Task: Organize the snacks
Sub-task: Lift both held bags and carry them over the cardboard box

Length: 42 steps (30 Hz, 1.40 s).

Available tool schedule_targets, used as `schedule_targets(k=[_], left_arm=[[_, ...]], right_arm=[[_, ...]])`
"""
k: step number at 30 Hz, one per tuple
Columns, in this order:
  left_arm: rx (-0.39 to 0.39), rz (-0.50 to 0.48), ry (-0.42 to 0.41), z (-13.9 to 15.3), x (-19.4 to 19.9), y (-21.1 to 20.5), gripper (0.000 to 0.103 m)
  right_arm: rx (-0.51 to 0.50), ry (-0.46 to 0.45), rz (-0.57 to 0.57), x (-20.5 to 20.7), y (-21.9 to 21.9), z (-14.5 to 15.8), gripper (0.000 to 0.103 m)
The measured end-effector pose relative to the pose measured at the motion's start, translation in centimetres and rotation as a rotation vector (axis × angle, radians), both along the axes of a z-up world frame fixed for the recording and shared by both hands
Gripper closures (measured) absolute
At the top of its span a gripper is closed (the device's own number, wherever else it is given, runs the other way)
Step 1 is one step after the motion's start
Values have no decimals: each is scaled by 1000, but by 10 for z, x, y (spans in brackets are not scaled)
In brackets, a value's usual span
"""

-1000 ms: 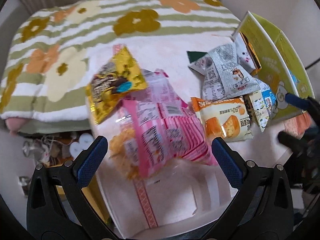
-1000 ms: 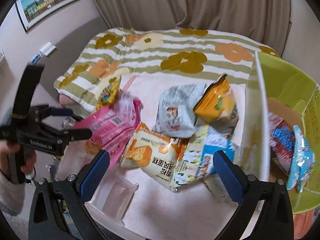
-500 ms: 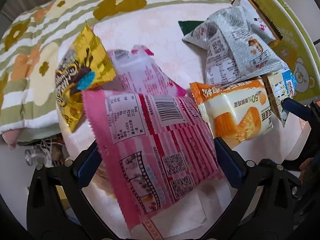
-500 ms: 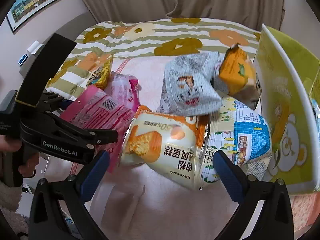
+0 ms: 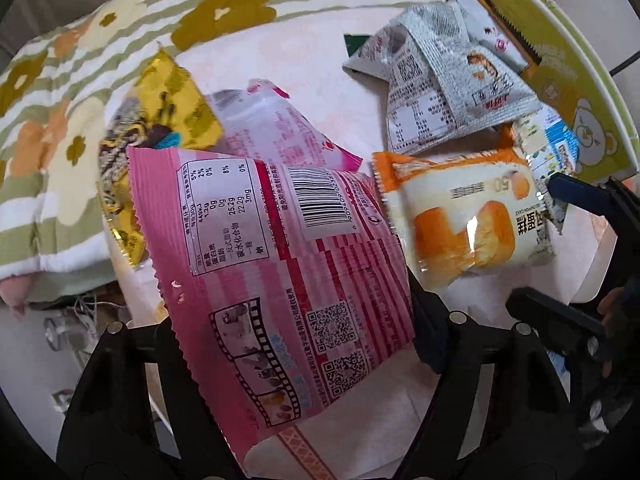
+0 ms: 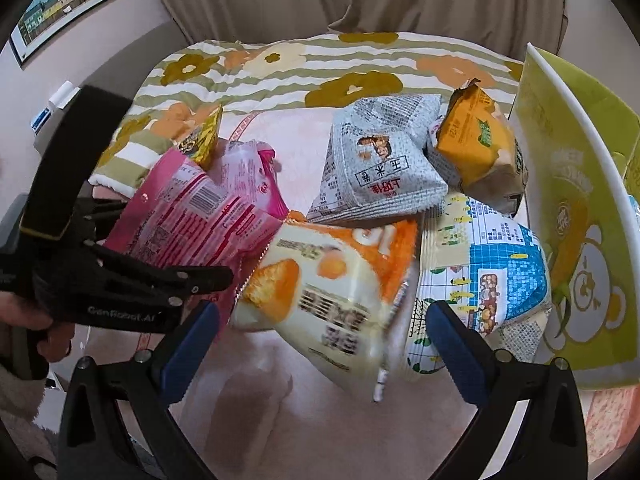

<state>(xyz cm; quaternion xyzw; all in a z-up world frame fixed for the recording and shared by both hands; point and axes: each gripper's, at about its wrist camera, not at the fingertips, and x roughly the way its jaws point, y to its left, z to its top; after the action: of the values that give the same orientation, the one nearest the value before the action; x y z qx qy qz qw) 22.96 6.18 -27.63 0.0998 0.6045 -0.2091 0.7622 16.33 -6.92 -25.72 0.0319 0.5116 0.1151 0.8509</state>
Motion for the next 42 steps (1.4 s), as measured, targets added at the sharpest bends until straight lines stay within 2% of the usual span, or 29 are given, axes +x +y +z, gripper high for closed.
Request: schedule_targets(k=[5,10,16,21,23,25,27,29,33,42], left_arm=[[-6,-1,-43,16,-5,9,31],[7,16,-84,30,-10,22,31],[19,39,-107,41,-8,39,31],[13,60,-114,45,-5,49,31],[10,66,-109,44,-4,50,31],[9,69,-104,42,-4,51,31],[9,69,-101,42,-5,50,31],[11,70,-101,41,-5,50,31],[14,72,-101,41,-6,51,31],[-6,103,-141,65,-11,54,31]], right_arm=[[4,9,-12,8,3,-1,0],[-41,30,-25,20,16,-4,0],[-71,120,-39,34,32,-30,0],[-78,117,-43,39,34,-38,0],[-48,144,-45,42,32,-44,0],[25,195,-70,45,29,-56,0],[36,152,-69,43,31,-53,0],[21,134,-65,39,34,-50,12],[24,99,-35,32,37,-42,22],[49,48,-18,15,35,-13,24]])
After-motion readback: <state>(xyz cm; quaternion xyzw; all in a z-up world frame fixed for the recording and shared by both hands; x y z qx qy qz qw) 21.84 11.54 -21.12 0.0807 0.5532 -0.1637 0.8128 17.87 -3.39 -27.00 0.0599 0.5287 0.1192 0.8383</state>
